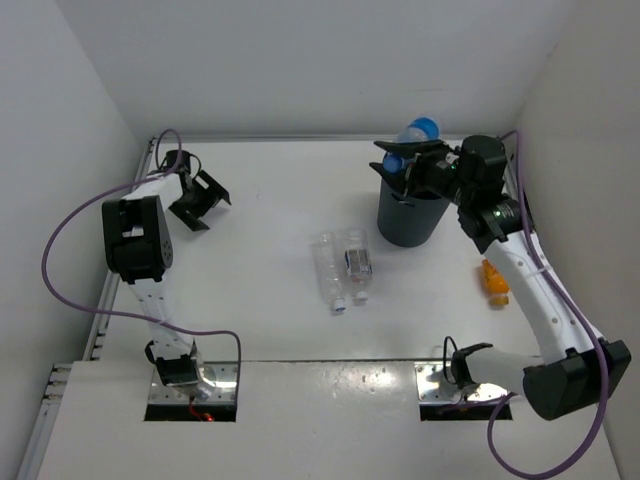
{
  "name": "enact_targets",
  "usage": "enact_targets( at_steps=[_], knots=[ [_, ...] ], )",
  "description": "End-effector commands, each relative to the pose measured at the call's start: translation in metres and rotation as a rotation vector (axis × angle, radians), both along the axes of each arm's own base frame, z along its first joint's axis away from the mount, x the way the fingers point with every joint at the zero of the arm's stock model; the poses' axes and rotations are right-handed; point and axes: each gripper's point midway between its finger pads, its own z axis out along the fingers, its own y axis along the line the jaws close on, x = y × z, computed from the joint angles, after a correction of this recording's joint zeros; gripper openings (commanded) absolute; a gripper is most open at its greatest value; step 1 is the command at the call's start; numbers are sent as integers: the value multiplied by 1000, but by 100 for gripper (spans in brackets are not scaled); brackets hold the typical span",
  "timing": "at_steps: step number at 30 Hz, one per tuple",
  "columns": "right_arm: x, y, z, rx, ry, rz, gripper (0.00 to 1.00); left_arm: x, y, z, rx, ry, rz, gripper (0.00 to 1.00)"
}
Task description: Put the plastic bottles in the bin
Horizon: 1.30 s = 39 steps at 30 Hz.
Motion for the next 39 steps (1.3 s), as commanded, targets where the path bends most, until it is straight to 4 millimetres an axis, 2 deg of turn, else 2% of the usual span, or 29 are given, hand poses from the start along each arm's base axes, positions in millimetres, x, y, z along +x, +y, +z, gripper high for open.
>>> enact_targets(
  at_steps=[1,2,4,8,12,15,18,22,23,28,29,31,37,39],
  knots=[
    [9,-8,23,492,318,-135,0,-5,-2,6,-12,0,8,100],
    [13,-11,15,506,328,-162,0,-5,3,6,-12,0,18,100],
    [12,-11,16,515,320,-173,0,-5,3,6,-12,0,18,100],
    [12,-13,20,536,307,-191,14,-8,7,3,-14,8,27,100],
    [17,-9,25,555,285,-184,23,-8,7,3,-14,9,28,100],
    [21,-4,16,545,306,-182,27,-8,7,3,-14,9,28,100],
    [23,-6,17,557,299,-191,28,-8,11,3,-14,9,37,100],
    [22,-6,5,555,318,-212,31,-11,11,0,-15,18,37,100],
    [19,-7,9,560,309,-209,31,-11,11,0,-15,18,37,100],
    [15,-7,-4,550,326,-217,41,-11,15,4,-14,8,46,100],
    [13,-9,0,555,313,-225,43,-14,15,1,-15,17,46,100],
    [15,-11,-9,550,319,-242,49,-14,15,1,-15,18,46,100],
    [13,-12,4,587,266,-222,61,-16,14,2,-15,18,46,100],
    [16,-11,4,588,264,-221,61,-16,14,2,-15,18,46,100]
  ],
)
